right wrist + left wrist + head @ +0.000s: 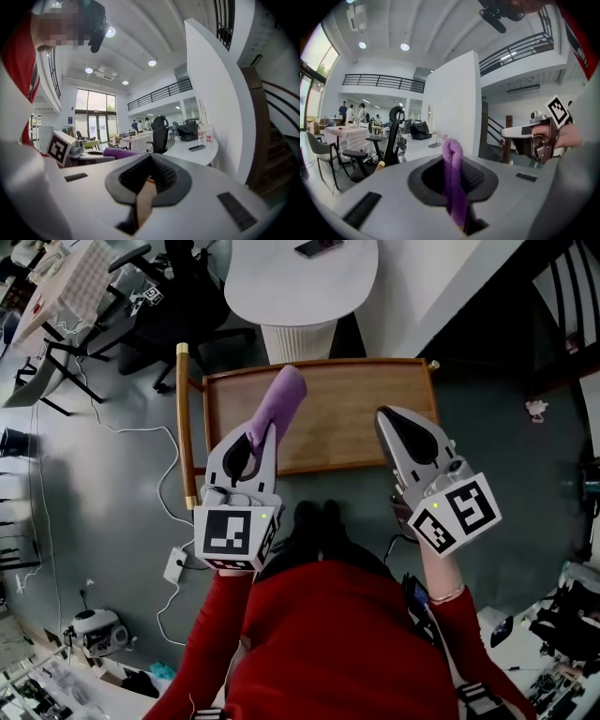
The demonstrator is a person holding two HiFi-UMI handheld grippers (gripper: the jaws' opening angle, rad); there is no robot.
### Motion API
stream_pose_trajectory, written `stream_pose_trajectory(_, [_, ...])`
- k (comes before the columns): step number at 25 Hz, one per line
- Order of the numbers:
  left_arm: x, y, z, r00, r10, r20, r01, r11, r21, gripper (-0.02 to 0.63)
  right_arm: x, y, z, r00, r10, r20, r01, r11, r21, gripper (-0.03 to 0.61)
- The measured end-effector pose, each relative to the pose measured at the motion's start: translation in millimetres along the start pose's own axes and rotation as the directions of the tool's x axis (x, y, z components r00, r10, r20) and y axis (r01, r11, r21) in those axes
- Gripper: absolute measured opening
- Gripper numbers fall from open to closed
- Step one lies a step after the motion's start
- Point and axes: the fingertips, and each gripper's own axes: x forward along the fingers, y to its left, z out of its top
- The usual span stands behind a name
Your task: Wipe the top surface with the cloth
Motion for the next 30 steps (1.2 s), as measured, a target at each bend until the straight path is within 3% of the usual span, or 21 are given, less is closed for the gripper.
stream_pose_trajectory(9, [1, -13, -4, 1.000, -0.005, 0.000, 0.005, 0.999, 0.033, 0.049, -5, 3, -13, 1.000, -0.017, -0.003, 0.017, 1.000, 0.009, 0.005])
stream_pose_trajectory(22, [1, -16, -7, 0.999, 0.038, 0.000, -0.038, 0.999, 0.003, 0.049, -3, -9, -20, 0.998, -0.069, -0.017, 0.068, 0.998, -0.015, 0.005])
stream_pose_trajectory(30, [-4, -14, -12, 0.998, 0.057, -0.003, -0.057, 0.998, -0.015, 0.050, -6, -4, -5, 0.988, -0.078, 0.130, 0.087, 0.994, -0.066, 0.005])
